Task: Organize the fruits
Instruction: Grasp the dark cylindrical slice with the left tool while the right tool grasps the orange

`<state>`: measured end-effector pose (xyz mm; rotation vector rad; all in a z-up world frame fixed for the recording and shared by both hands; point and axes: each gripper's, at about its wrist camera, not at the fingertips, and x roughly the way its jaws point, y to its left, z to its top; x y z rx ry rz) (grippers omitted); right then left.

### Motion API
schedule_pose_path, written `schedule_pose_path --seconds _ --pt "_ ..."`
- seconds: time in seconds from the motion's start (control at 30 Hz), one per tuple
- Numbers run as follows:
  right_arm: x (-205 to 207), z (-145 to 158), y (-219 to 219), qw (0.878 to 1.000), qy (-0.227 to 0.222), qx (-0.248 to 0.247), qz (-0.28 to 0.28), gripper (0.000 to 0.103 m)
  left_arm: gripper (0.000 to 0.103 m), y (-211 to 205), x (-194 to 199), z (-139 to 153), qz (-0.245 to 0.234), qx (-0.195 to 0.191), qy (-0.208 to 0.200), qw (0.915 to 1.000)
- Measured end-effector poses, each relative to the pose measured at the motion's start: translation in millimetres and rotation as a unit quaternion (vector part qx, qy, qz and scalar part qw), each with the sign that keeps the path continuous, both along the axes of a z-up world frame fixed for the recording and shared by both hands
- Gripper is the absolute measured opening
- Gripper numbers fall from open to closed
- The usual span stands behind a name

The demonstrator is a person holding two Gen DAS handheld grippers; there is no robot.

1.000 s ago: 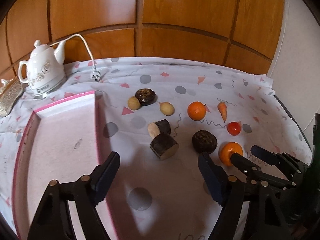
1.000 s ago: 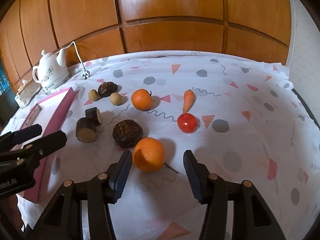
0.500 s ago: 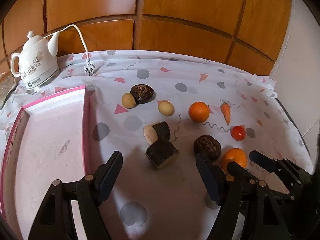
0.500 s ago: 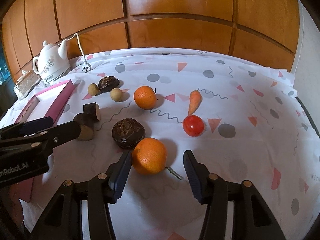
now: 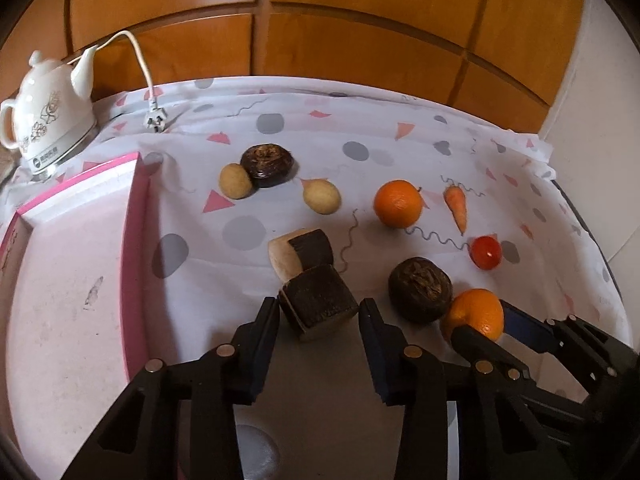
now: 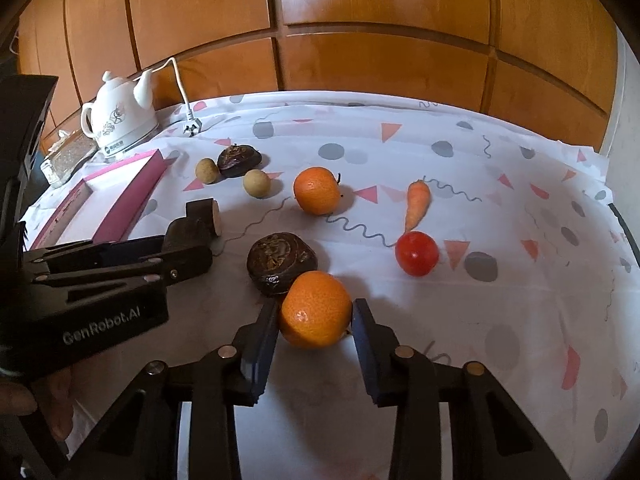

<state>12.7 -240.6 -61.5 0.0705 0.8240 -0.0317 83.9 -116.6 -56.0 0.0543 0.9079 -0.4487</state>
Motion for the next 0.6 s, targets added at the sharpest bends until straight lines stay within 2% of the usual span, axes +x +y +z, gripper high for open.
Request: schedule_pose_path --seconds 0.13,0.43,0.57,0.6 --pt "-3 1 -2 1.000 0.000 0.007 0.003 0.036 0.041 2 -6 1 -0.006 -0.008 0.001 1.0000" --pt "-13 1 -3 1.000 0.005 0.020 0.002 0.035 0.041 3 -26 1 -0.012 0.003 -0.013 0.9998" --pt "-14 1 -2 1.000 0.006 0.018 -0.001 0.035 0.034 -1 -27 -7 -0.020 0.009 -0.001 0.9998" --pt "-14 1 -2 1.000 0.006 0.018 -0.002 0.035 0.034 -2 -28 -8 -0.022 0.015 -0.009 0.9996"
